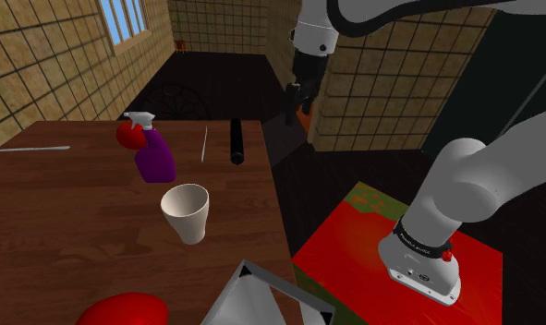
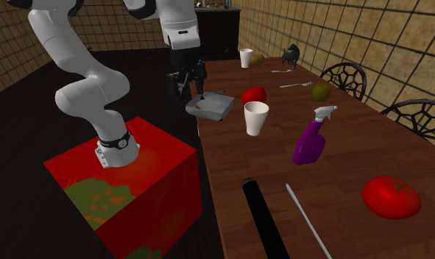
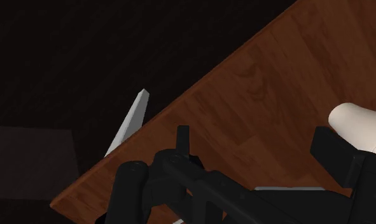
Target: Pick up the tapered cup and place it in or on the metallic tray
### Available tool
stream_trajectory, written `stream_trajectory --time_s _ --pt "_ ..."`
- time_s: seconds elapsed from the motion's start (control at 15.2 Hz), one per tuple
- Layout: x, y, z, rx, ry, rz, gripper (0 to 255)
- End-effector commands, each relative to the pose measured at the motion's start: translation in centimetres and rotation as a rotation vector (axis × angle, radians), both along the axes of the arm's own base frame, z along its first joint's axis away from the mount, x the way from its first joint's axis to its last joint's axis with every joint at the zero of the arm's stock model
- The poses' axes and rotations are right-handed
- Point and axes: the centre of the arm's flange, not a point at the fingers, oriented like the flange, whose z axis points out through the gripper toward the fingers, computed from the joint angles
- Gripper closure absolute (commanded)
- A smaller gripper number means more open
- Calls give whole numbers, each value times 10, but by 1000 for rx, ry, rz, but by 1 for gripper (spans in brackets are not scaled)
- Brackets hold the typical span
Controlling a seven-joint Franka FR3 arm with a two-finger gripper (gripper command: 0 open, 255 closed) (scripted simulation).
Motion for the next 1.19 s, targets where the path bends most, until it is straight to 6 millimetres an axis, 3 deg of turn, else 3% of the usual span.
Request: stream_trajectory --time_s 0.0,1.12 --pt "12 21 -10 9 2 1 0" --pt "79 203 -107 74 23 15 0"
